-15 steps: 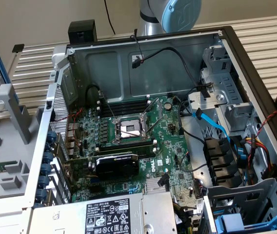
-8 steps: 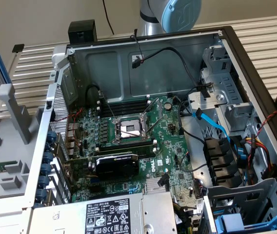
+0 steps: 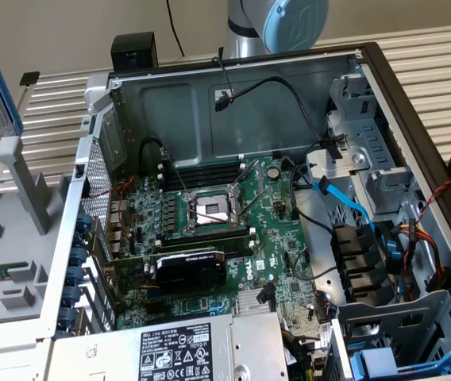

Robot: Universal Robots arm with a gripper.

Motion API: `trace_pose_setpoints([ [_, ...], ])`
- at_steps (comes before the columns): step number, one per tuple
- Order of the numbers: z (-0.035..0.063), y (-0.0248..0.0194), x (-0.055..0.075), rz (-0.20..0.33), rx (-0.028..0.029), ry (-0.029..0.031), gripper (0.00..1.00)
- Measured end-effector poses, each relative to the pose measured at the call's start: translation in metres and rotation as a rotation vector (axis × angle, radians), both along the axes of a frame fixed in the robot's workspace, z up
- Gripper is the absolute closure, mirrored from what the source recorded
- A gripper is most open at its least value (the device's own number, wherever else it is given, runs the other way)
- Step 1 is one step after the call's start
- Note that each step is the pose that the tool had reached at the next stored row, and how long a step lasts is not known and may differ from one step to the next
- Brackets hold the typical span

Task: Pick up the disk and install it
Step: 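Pick up the disk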

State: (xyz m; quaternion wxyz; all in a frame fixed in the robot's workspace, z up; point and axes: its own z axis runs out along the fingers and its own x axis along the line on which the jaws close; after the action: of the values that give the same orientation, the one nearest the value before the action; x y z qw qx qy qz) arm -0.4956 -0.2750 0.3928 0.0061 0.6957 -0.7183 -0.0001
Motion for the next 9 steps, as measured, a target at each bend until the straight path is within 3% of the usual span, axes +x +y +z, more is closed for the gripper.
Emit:
trace_pose_setpoints([
  [6, 0.0136, -0.0002, 0.013, 0.0, 0.0123, 0.0002, 0.63],
  [9, 0.0216, -0.0002, 0.02, 0.0, 0.015, -0.0001, 0.63],
])
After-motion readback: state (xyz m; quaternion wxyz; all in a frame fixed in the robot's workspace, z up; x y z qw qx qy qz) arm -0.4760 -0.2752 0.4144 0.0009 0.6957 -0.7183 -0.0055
